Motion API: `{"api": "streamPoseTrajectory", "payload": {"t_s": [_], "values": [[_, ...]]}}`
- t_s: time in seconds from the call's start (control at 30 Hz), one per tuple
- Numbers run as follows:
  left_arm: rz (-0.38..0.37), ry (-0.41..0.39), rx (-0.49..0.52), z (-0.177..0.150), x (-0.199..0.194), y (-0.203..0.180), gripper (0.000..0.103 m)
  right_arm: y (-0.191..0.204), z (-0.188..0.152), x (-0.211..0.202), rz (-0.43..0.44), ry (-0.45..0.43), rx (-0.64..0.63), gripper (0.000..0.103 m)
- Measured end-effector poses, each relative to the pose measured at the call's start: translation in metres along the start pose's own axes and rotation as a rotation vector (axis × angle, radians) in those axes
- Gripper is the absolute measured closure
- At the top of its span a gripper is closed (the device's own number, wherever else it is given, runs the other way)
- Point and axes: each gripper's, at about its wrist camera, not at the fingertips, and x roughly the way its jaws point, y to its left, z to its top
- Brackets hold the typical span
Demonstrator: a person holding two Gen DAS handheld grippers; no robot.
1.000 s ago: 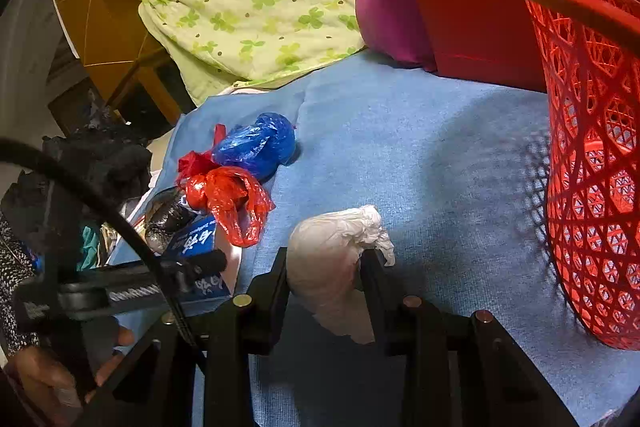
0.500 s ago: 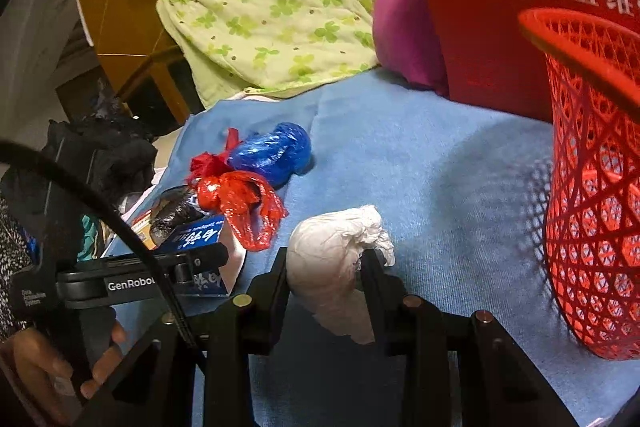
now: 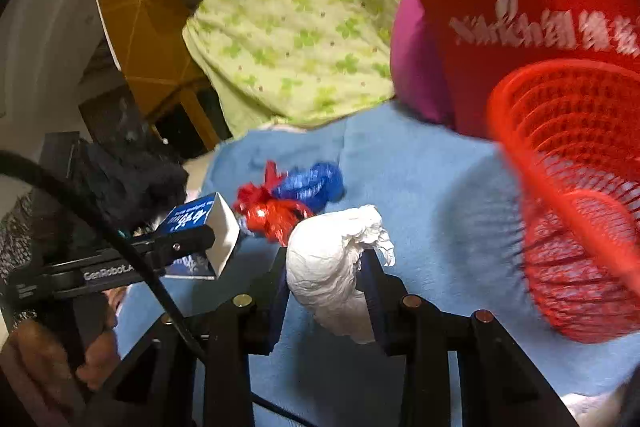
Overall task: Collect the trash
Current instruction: 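Carry the tissue and toothpaste box to the red basket and release both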
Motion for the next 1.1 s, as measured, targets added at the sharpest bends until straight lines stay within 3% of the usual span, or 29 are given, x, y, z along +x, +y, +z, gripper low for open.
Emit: {"api": "streamPoseTrajectory", "payload": {"t_s": [0.23,0.47,0.63,0.67,0.7,0.73,0.77,0.9,1.1], "values": [[-0.167,-0.058,0.140,0.032,-0.022,-0.072,0.013,-0.014,0.036,-0.095,-0.076,-0.178,-0.032,0.066],[-0.356,-0.060,0.274,0.058,-0.023,-0.165,0.013,-0.072,0.054,-0.158,-0.241,-0.281,0.057,0.065],[-0.368,-0.032,0.361,0.058,-0.007,-0.217,0.013,-0.113,0.057,-0.162,-0.283,-0.247,0.158,0.063],[-0.347,-0.029,0.378,0.058,-0.002,-0.224,0.013,-0.118,0.057,-0.158,-0.286,-0.242,0.169,0.060],[-0.330,-0.028,0.388,0.057,0.000,-0.228,0.013,-0.123,0.057,-0.157,-0.289,-0.237,0.186,0.043],[-0.308,-0.023,0.400,0.058,0.005,-0.231,0.013,-0.126,0.055,-0.155,-0.292,-0.236,0.203,0.035],[-0.294,-0.021,0.405,0.057,0.007,-0.233,0.013,-0.131,0.055,-0.153,-0.285,-0.243,0.224,0.031],[-0.277,-0.039,0.408,0.056,0.001,-0.228,0.013,-0.133,0.051,-0.152,-0.278,-0.246,0.244,0.031],[-0.239,-0.083,0.367,0.045,-0.017,-0.176,0.013,-0.102,0.055,-0.152,-0.260,-0.262,0.164,0.031]]}}
